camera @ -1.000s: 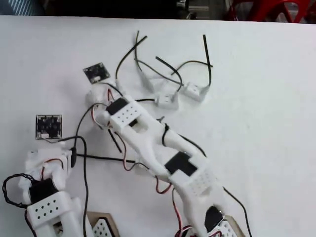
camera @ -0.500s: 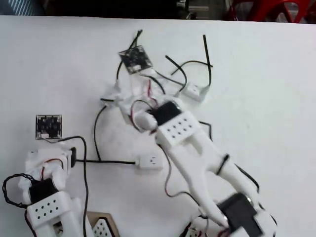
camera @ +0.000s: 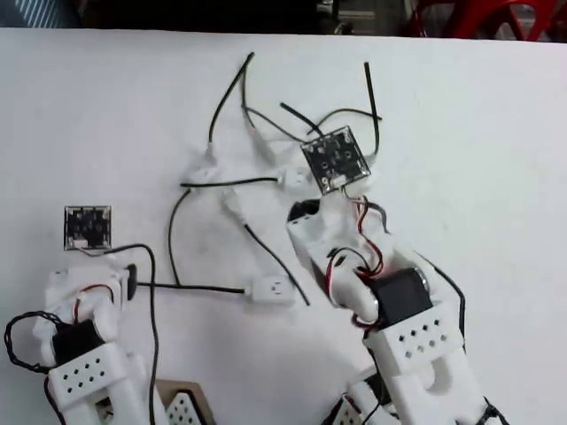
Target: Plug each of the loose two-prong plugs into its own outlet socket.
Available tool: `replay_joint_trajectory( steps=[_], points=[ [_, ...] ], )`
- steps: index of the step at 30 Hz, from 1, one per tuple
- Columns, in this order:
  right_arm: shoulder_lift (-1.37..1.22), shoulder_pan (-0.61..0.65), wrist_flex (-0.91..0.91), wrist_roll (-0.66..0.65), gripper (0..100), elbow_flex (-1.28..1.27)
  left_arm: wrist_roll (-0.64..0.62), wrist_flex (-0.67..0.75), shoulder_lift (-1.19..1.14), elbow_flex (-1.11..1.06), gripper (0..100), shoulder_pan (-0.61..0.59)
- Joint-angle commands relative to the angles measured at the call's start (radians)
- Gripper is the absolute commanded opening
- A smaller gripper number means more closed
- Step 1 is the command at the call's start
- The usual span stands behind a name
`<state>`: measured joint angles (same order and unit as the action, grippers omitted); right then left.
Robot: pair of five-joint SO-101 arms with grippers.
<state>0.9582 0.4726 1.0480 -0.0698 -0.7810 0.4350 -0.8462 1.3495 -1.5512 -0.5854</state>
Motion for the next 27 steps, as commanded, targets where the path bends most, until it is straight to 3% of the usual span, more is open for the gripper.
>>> replay_joint_trajectory(
  steps=[1, 6, 10, 18, 27],
  points=[
    [0.033, -0.001, -0.001, -0.008, 2.2, -0.020, -0.003, 0.026, 0.018, 0.061, 28, -0.002],
    [-0.067, 0.128, -0.105, -0.003, 2.9, -0.038, -0.003, 0.026, 0.018, 0.061, 28, -0.002],
    [-0.251, 0.200, -0.206, 0.043, 12.7, -0.008, -0.003, 0.026, 0.018, 0.060, 28, -0.002],
    [-0.682, 0.243, -0.375, 0.044, 17.3, 0.161, -0.003, 0.026, 0.018, 0.060, 28, -0.001],
    [-1.073, 0.243, -0.389, 0.049, 17.3, 0.411, -0.003, 0.026, 0.018, 0.060, 28, -0.001]
  ],
)
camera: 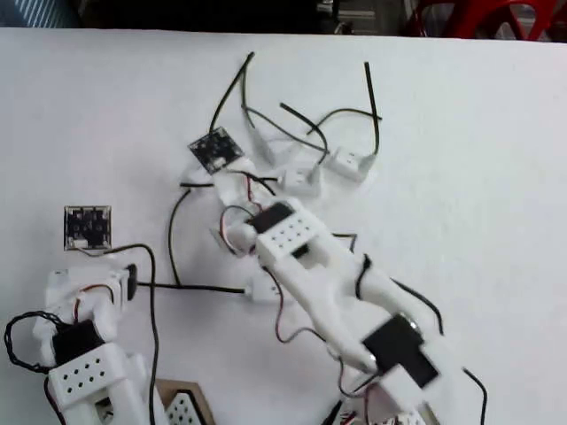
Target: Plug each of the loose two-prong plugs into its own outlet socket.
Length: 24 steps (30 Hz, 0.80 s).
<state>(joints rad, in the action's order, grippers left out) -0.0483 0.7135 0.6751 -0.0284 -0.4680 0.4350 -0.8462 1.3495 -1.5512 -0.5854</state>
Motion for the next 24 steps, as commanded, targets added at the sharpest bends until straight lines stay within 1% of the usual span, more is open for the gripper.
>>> replay_joint_trajectory(
  steps=[1, 7, 13, 15, 18, 19, 20, 24],
  points=[
    [-0.101, 0.001, -0.016, 0.008, 17.3, 0.118, -0.003, 0.026, 0.018, 0.060, 28, -0.001],
    [-0.249, -0.015, -0.016, 0.008, 17.3, 0.229, -0.003, 0.026, 0.018, 0.060, 28, -0.001],
    [-0.351, -0.074, -0.016, 0.009, 17.2, 0.315, -0.003, 0.026, 0.018, 0.060, 28, -0.001],
    [-0.383, -0.084, -0.016, 0.009, 14.2, 0.333, -0.003, 0.026, 0.018, 0.060, 28, -0.001],
    [-0.415, -0.085, -0.016, 0.009, 2.6, 0.361, -0.003, 0.026, 0.018, 0.060, 28, -0.001],
    [-0.418, -0.085, -0.016, 0.009, 0.9, 0.365, -0.003, 0.026, 0.018, 0.060, 28, -0.001],
    [-0.417, -0.085, -0.010, 0.008, 2.6, 0.368, -0.003, 0.026, 0.018, 0.060, 28, -0.001],
    [-0.341, -0.090, 0.007, 0.009, 1.9, 0.351, -0.003, 0.026, 0.018, 0.058, 28, -0.001]
  ],
)
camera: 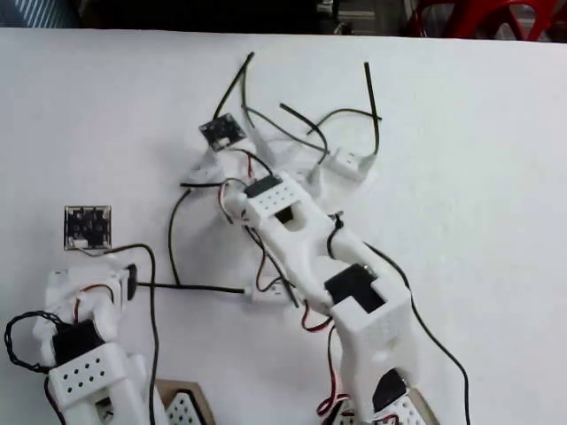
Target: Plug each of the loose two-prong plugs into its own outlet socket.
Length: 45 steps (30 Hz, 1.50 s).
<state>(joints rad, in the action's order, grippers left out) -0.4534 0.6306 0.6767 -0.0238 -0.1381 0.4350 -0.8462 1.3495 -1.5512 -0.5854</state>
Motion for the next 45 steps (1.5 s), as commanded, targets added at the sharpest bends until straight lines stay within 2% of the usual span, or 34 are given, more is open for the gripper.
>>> replay_joint_trajectory(
  steps=[1, 10, 17, 26, 31, 40, 42, 45],
  points=[
    [0.096, -0.010, 0.018, 0.005, 1.8, 0.012, -0.003, 0.026, 0.018, 0.058, 28, -0.001],
    [0.496, -0.015, 0.044, 0.025, 1.7, -0.176, -0.003, 0.026, 0.018, 0.058, 28, 0.005],
    [0.737, -0.016, 0.045, 0.402, 1.7, -0.239, 0.000, 0.026, 0.018, 0.043, 28, 0.042],
    [0.875, -0.030, 0.039, 0.755, 1.7, -0.305, 0.000, 0.026, 0.018, 0.043, 28, 0.042],
    [0.883, -0.124, 0.013, 0.769, 1.7, -0.370, 0.000, 0.026, 0.018, 0.041, 28, 0.042],
    [1.000, -0.231, -0.208, 0.767, 1.9, -0.694, 0.000, 0.026, 0.018, 0.041, 28, 0.042],
    [1.058, -0.228, -0.213, 0.767, 5.0, -0.749, 0.000, 0.026, 0.018, 0.041, 28, 0.042],
    [1.158, -0.223, -0.211, 0.766, 15.9, -0.810, 0.000, 0.026, 0.018, 0.041, 28, 0.042]
  ],
)
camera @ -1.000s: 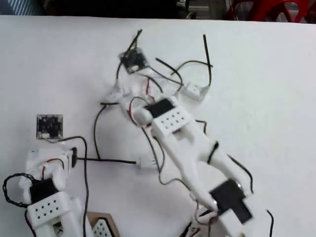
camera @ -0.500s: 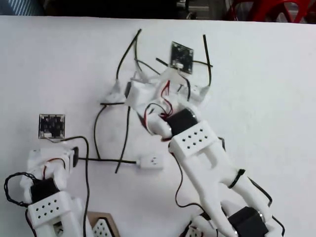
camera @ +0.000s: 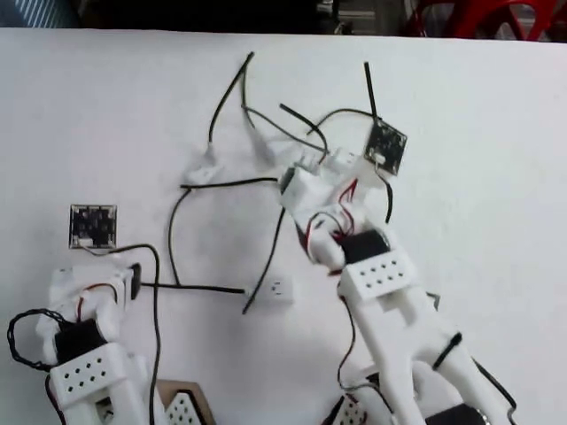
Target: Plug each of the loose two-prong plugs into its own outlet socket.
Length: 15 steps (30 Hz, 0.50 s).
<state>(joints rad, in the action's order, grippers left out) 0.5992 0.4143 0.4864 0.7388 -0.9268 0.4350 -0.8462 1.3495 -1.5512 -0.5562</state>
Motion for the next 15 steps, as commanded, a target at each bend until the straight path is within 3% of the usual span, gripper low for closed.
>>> replay_joint_trajectory(
  steps=[1, 4, 10, 15],
  points=[
    [0.134, -0.007, -0.019, -0.009, 19.3, -0.032, 0.000, 0.026, 0.018, 0.041, 28, 0.013],
    [0.206, -0.030, -0.016, -0.181, 24.5, -0.069, 0.000, 0.026, 0.018, 0.041, 28, 0.013],
    [0.265, -0.110, 0.079, -0.592, 21.7, -0.098, 0.000, 0.026, 0.018, 0.041, 28, 0.013],
    [0.263, -0.119, 0.214, -1.017, 21.2, -0.098, 0.000, 0.026, 0.018, 0.041, 28, 0.018]
  ],
)
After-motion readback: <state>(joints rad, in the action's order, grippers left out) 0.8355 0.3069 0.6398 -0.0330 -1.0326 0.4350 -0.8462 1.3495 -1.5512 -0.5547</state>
